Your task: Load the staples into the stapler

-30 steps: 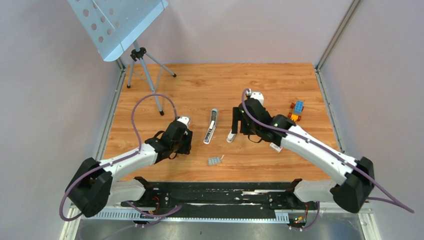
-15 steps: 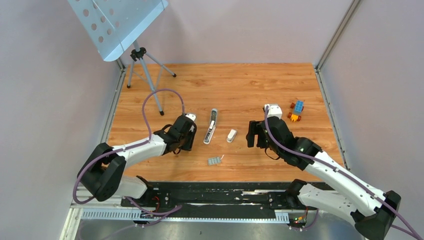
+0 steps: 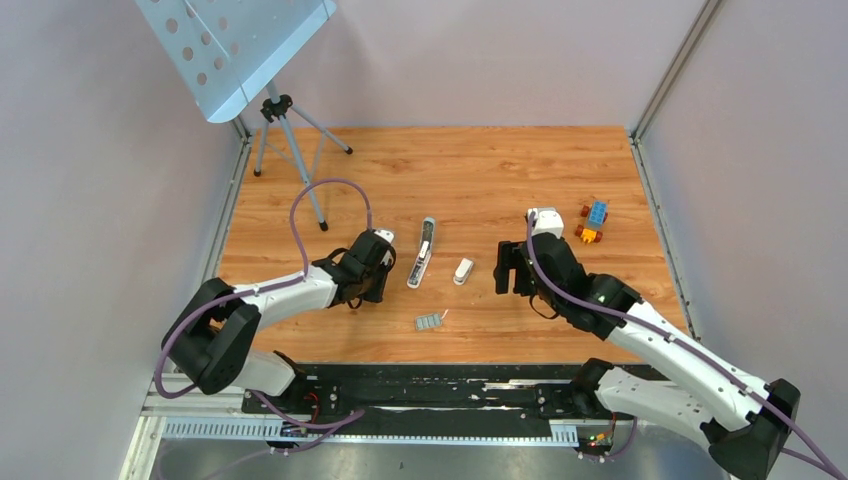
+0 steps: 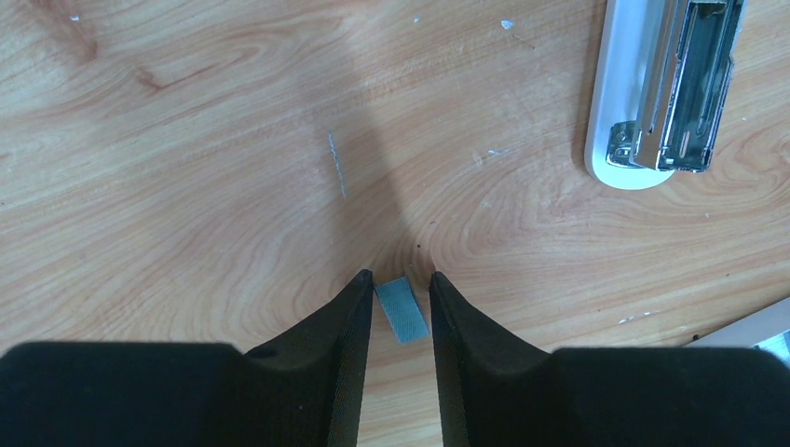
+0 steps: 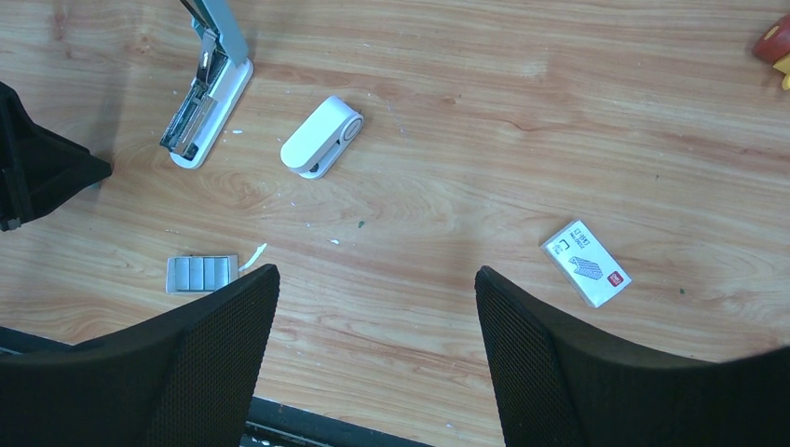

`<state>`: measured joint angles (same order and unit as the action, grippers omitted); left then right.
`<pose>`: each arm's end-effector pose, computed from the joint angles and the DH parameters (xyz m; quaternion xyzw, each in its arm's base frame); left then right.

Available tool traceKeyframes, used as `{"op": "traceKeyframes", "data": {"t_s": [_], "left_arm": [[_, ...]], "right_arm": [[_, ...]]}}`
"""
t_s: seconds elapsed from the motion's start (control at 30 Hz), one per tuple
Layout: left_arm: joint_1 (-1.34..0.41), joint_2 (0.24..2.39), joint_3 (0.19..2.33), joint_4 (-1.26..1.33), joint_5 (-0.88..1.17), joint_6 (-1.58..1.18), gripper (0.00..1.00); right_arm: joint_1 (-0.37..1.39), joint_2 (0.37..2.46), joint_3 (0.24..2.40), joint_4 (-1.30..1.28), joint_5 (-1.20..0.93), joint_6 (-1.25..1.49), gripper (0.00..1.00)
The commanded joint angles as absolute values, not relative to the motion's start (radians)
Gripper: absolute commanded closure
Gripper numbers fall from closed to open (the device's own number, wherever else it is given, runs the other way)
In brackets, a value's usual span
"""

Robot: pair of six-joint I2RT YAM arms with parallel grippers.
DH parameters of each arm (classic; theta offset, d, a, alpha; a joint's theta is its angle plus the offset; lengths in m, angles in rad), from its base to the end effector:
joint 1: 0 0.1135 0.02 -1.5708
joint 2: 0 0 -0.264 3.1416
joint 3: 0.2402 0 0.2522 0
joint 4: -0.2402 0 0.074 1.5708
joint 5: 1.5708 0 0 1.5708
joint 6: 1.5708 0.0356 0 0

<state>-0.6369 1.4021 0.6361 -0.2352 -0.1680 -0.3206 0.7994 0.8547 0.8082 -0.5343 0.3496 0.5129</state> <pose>0.2067 -0.1455 0.1553 0.1273 0.9481 -0.0575 0.2856 0.1370 0.1234 0.3022 -0.0419 0.8695 0.1641 0.4640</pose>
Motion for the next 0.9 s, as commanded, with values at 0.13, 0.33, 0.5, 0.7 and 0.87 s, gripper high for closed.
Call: {"op": "traceKeyframes", "data": {"t_s": [0.13, 0.33, 0.5, 0.7, 0.87], "left_arm": [[-0.630, 1.412, 0.654, -0.254, -0.149, -0.328, 0.69], [-0.631, 1.393, 0.664, -0.282, -0.146, -0.358, 0.66], [-0.630, 1.369, 0.659, -0.296, -0.166, -0.395, 0.61], [-0.631, 1.386, 0.652, -0.288, -0.154, -0.405, 0.65], [-0.631, 1.381, 0.653, -0.284, -0.144, -0.408, 0.72]], "right_arm": [[0.792, 0.870, 0.795, -0.532, 0.374, 0.507, 0.20], [0.792, 0.883, 0.795, -0.532, 0.373, 0.510, 0.20], [0.791, 0.888, 0.792, -0.531, 0.370, 0.512, 0.19], [0.791, 0.881, 0.792, -0.531, 0.371, 0.510, 0.20], [0.792, 0.875, 0.786, -0.531, 0.372, 0.512, 0.20]]}}
